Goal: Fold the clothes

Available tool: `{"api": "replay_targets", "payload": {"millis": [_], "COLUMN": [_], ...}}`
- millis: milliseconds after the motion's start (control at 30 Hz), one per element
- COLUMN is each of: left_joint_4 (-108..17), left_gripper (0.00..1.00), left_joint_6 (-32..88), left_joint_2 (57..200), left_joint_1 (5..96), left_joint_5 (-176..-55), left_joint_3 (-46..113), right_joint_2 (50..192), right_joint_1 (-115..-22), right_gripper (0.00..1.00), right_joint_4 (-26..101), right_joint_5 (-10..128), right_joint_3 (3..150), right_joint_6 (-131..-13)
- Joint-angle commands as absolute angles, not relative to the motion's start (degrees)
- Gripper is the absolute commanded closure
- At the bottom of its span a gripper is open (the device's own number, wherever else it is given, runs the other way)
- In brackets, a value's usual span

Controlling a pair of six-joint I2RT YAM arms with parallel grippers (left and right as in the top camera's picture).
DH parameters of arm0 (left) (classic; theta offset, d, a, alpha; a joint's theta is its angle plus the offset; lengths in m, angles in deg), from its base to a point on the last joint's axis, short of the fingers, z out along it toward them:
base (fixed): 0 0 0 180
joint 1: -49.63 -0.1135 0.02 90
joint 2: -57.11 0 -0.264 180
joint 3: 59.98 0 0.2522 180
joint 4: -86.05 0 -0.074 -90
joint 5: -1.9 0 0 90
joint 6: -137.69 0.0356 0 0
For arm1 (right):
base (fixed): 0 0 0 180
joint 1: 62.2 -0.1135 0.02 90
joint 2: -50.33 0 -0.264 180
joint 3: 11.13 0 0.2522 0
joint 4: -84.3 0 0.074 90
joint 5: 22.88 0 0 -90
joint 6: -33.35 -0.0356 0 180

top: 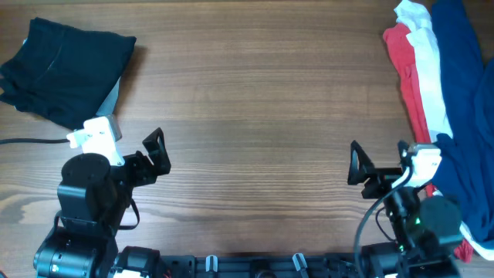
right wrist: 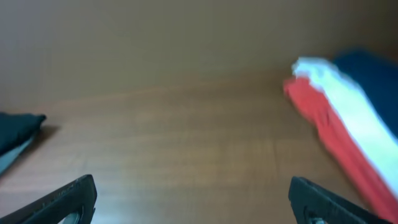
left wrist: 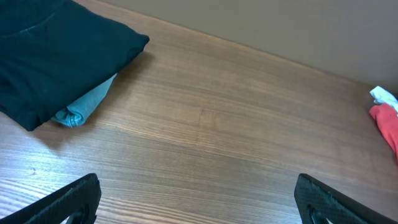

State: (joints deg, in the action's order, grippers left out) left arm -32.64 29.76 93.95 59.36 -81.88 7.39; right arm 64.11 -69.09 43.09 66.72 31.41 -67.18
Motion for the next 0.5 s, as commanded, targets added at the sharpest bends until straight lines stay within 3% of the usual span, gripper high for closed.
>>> {"api": "replay_targets", "payload": {"millis": [0, 467], "left_joint_4": [-32.62, -32.62], "left_gripper": [0.0, 0.0], "left_joint_6": [29.1, 29.1], "left_joint_2": [93.86, 93.86], "left_joint_1": [59.1, 59.1], "left_joint_5": [-80.92, -80.92], "left_joint_3": [6.75, 6.75], "right_joint_2": [57.22, 50.51], "right_joint_1": [-65.84, -63.08], "right_gripper": [0.0, 0.0], "right_joint_4": [49.19, 78.15], "right_joint_5": [59.22, 60.49], "right_joint_3": [23.58, 5.59], "right_joint_6": [-60.27, -60.2]}}
